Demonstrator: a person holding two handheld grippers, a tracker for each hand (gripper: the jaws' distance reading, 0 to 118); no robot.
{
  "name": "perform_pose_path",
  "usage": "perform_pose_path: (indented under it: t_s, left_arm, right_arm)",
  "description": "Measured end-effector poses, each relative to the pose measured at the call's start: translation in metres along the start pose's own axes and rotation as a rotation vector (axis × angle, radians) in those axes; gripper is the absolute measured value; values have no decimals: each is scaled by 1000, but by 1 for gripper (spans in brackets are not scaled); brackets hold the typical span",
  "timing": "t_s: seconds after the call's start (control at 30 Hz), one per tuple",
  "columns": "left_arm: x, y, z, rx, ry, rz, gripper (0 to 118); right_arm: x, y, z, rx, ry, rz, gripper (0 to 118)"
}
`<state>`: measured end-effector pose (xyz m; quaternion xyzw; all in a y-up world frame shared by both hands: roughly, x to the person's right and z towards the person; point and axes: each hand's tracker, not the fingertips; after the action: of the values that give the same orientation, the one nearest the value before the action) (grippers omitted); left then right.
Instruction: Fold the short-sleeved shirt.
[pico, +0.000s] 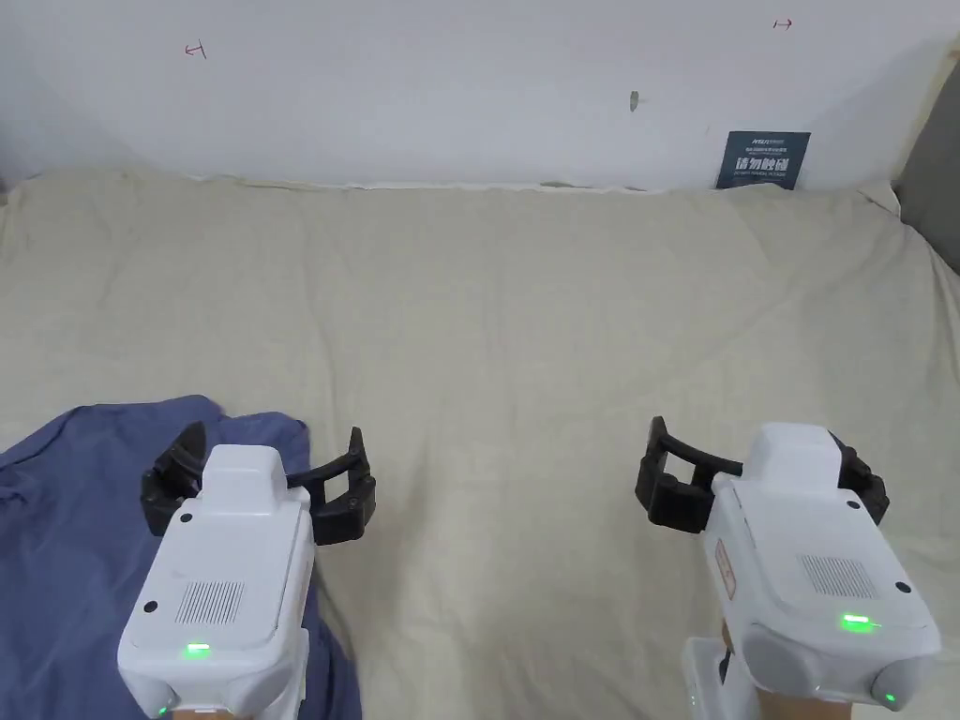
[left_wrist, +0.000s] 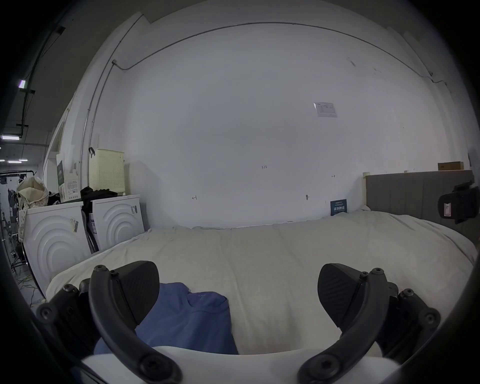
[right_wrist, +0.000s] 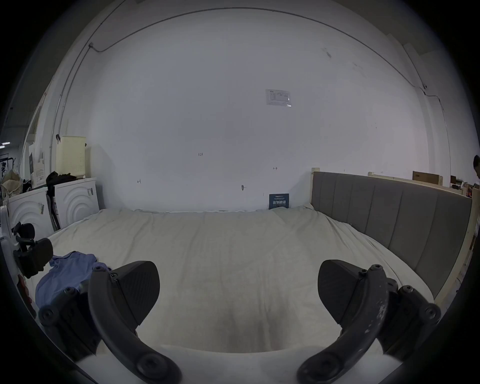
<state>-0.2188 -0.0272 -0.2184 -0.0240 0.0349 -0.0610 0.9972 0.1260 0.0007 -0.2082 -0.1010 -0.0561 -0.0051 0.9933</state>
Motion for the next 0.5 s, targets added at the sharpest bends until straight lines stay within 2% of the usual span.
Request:
perform_pose_path:
  t_s: [0.4,0.47,0.5]
  left_arm:
    - [5,3,2,7,-11,-6,118]
    - [4,5,1,3,-4,13,118]
    - [2,7,-1,-7,-3,69,118]
  right_arm:
    - [1,2,4,1,2,22,118]
    - [0,5,6,10,-2,49,118]
    - [-4,9,7,19,-21,102,118]
